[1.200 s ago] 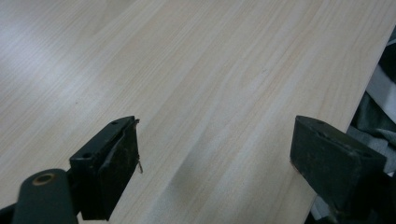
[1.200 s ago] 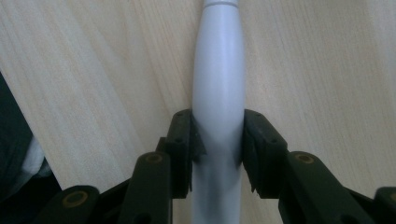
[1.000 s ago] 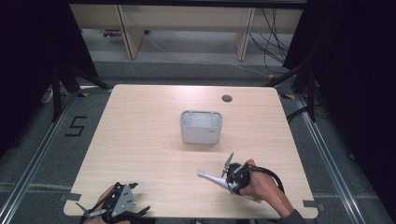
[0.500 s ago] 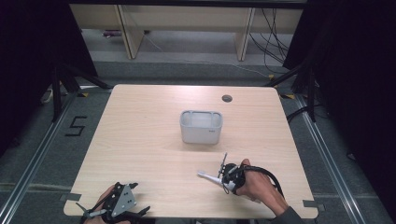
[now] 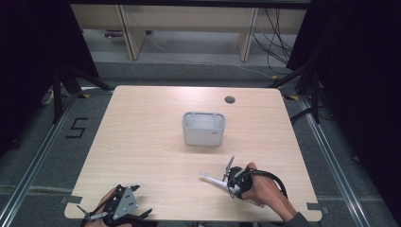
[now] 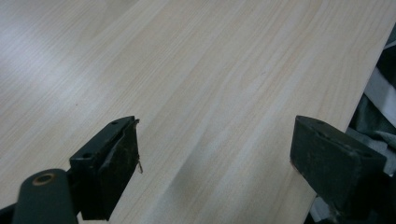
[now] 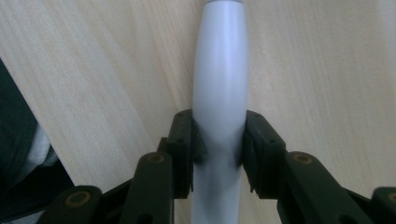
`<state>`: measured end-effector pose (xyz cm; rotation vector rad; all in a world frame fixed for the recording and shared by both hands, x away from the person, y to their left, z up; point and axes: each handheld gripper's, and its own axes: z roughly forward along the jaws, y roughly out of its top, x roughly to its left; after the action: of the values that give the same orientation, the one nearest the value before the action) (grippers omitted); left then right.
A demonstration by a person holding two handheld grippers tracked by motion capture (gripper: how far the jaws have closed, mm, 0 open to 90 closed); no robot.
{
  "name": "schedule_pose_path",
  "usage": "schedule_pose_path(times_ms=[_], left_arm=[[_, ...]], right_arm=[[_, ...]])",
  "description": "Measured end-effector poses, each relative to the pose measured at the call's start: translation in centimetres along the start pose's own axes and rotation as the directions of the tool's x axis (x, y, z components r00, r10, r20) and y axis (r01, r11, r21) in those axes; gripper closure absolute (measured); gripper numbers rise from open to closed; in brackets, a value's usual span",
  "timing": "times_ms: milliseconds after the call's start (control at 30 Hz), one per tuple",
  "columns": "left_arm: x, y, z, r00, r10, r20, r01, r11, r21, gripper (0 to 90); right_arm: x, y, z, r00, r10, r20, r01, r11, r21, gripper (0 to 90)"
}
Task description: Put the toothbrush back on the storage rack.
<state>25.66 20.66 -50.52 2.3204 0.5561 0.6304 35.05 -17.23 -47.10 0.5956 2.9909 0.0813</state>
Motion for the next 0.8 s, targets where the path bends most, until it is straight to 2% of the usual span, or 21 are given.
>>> schedule_pose_path(times_ms=[33,67,233,300,333,400,467,567,633,667,700,767,800], left_arm=[[-0.1,0.0,0.1,0.9999,-0.013,0.001,0.013,0.9999,-0.011,15.0],[-0.1,0.0,0.0,0.9999,-0.012,0.002,0.013,0.9999,-0.010,15.0],[-0.1,0.0,0.0,0.9997,-0.016,0.020,0.016,0.9999,-0.006,15.0],[0.0,0.0,0.0,0.9997,-0.015,0.020,0.015,0.9999,-0.007,15.0],[-0.1,0.0,0.1,0.9998,-0.017,0.008,0.017,0.9998,-0.011,15.0],[-0.1,0.0,0.1,0.9999,-0.015,0.006,0.015,0.9998,-0.009,15.0],[-0.1,0.0,0.1,0.9999,-0.016,0.007,0.016,0.9998,-0.011,15.0],[-0.1,-0.1,0.1,0.9999,-0.015,0.005,0.015,0.9998,-0.010,15.0],[-0.1,0.0,0.1,0.9998,-0.016,0.007,0.016,0.9998,-0.012,15.0],[-0.1,0.0,0.1,0.9998,-0.016,0.007,0.016,0.9998,-0.012,15.0],[0.0,-0.1,0.1,0.9998,-0.016,0.006,0.016,0.9998,-0.012,15.0],[0.0,-0.1,0.1,0.9999,-0.016,0.006,0.016,0.9998,-0.011,15.0],[0.0,-0.1,0.1,0.9999,-0.015,0.006,0.015,0.9998,-0.011,15.0]], right_arm=[[0.0,-0.2,-0.3,0.9998,-0.006,0.017,0.007,1.000,-0.008,66.8],[0.1,-0.3,-0.6,0.9996,0.009,0.025,-0.009,1.000,-0.017,66.8],[-0.2,-1.2,-2.4,0.9970,0.076,0.014,-0.074,0.992,-0.103,66.8],[-0.6,-1.6,-3.1,0.9974,0.071,0.014,-0.068,0.985,-0.159,66.8],[-0.7,-1.8,-3.3,0.9972,0.070,0.027,-0.063,0.978,-0.200,66.8],[-1.0,-2.0,-3.9,0.9964,0.083,0.020,-0.075,0.967,-0.242,66.9],[-1.2,-2.0,-4.5,0.9964,0.084,0.015,-0.076,0.954,-0.291,66.8],[-1.7,-2.1,-5.2,0.9962,0.087,-0.004,-0.082,0.923,-0.375,66.8],[-1.8,-2.0,-5.6,0.9930,0.118,0.003,-0.107,0.907,-0.408,66.8],[-2.0,-1.9,-5.7,0.9938,0.110,0.010,-0.095,0.896,-0.433,66.8],[-2.1,-1.9,-5.9,0.9913,0.130,0.020,-0.106,0.878,-0.468,66.8],[-2.5,-1.8,-6.1,0.9906,0.136,0.016,-0.109,0.857,-0.504,66.8],[-2.6,-1.8,-6.2,0.9880,0.154,0.019,-0.120,0.839,-0.531,66.8]])
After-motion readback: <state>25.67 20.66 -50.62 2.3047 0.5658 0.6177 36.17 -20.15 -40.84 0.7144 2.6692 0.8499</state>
